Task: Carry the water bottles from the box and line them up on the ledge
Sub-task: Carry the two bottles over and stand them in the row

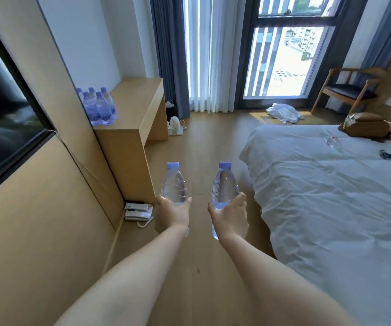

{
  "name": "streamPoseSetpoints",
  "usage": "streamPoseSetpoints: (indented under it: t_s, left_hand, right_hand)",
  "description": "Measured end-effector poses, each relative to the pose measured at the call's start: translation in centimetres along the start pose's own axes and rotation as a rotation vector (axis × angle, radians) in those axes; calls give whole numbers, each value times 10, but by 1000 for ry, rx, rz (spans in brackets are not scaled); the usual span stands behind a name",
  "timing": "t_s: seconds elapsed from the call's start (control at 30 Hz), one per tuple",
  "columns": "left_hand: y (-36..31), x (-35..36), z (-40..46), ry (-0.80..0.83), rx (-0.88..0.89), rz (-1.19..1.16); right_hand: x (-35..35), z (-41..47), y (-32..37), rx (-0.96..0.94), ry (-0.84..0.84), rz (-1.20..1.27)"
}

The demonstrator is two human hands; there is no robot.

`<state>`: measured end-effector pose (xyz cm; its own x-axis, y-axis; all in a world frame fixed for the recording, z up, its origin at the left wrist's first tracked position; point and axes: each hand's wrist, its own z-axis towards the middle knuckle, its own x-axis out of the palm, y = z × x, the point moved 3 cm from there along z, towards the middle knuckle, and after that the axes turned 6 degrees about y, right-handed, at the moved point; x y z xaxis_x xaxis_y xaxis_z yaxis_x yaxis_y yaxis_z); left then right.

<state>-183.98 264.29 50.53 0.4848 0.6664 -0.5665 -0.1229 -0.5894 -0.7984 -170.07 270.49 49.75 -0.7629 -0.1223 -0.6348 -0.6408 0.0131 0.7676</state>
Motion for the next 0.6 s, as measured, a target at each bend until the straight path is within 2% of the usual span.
streamPoseSetpoints:
  t_s: [0.27, 0.6]
  left_hand:
    - [-82, 95, 128, -33, -58, 27]
    - [-147, 140, 285, -162, -183, -32]
  right_hand:
    - [37, 190, 25, -41, 33, -65]
    - [93, 364, 97, -119, 156, -117]
